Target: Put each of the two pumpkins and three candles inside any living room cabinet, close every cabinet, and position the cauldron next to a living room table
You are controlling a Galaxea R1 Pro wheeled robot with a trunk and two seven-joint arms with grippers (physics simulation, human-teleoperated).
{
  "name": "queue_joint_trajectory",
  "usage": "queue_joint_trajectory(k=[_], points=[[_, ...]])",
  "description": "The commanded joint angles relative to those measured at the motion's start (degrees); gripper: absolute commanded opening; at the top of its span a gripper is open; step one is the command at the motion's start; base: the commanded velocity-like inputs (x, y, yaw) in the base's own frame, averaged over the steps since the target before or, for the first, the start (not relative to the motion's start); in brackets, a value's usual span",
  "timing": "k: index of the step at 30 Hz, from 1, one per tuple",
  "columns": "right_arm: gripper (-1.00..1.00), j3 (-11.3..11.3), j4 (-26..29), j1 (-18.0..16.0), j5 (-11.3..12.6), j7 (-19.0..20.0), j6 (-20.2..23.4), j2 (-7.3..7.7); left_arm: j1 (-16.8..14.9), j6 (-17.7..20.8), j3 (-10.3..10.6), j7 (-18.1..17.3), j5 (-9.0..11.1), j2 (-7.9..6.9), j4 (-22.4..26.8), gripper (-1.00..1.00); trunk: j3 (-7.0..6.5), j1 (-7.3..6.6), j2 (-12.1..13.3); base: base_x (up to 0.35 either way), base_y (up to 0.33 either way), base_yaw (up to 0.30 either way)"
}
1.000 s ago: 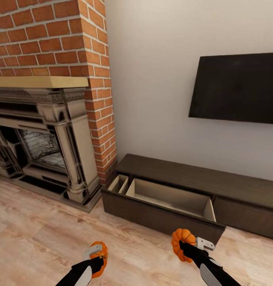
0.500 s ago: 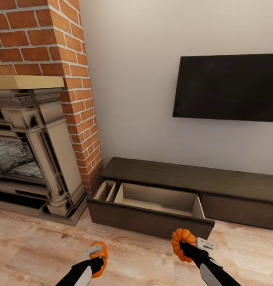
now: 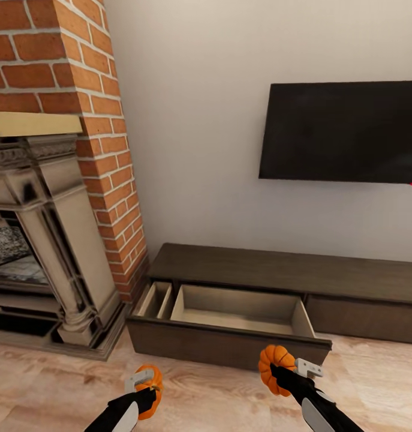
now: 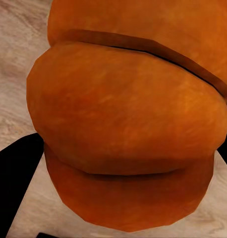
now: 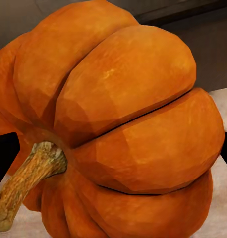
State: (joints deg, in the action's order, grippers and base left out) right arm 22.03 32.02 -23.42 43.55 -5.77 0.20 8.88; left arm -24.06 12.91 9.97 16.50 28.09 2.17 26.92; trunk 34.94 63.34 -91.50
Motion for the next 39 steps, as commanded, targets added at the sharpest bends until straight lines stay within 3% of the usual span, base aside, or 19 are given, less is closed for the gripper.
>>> queue_joint_trajectory(k=[1, 14, 39], points=[[-1.0, 0.47, 0.14, -0.05, 0.48, -0.56, 0.01, 0.09, -0.03, 0.19, 0.49, 0.64, 0.41, -0.06, 0.15, -1.0, 0.05, 0.02, -0.03, 0.233, 0.203, -0.146], [-1.0, 0.47, 0.15, -0.05, 0.55, -0.56, 0.01, 0.09, -0.03, 0.14, 0.36, 1.26, 0.15, 0.16, 0.88, -1.0, 0.05, 0.02, -0.03, 0.124, 0.091, -0.174], [-1.0, 0.4, 0.23, -0.05, 0.4, -0.86, 0.16, 0.16, -0.03, 0.28, 0.4, 1.59, 0.5, 0.2, 0.94, -1.0, -4.43, -5.47, 10.0, 0.0, 0.0, -0.001]])
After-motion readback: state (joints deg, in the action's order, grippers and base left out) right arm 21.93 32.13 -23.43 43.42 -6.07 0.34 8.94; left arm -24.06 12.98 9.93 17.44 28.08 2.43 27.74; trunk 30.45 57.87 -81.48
